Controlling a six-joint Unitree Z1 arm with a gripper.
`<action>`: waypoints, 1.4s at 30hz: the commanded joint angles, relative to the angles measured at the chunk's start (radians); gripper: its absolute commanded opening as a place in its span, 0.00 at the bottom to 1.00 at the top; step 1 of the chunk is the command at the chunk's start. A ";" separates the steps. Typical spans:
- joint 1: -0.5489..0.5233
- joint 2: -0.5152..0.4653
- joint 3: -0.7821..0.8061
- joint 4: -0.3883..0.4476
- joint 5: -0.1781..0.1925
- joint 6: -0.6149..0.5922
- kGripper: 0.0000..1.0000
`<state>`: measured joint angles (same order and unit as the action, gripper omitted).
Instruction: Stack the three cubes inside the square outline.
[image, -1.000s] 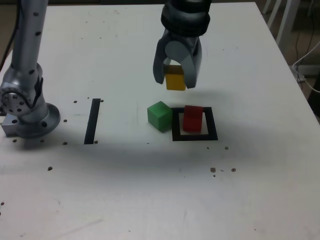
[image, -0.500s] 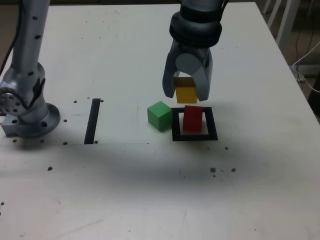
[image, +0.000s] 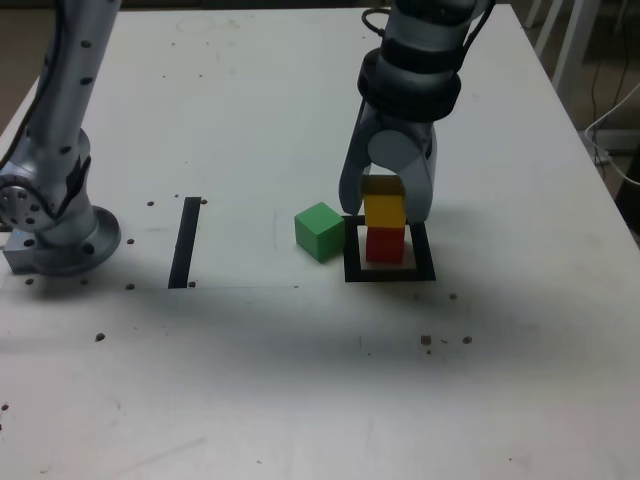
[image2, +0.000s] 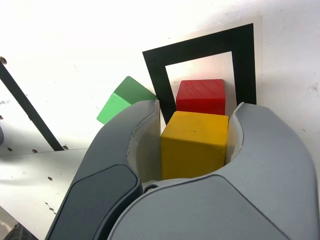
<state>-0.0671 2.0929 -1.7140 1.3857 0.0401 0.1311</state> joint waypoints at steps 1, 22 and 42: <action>-0.002 0.007 -0.002 -0.002 -0.001 -0.002 0.26; -0.002 0.024 0.026 -0.017 0.027 -0.001 0.99; -0.001 -0.104 0.100 -0.006 0.072 -0.024 0.99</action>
<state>-0.0671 2.0064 -1.6252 1.3766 0.1086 0.1112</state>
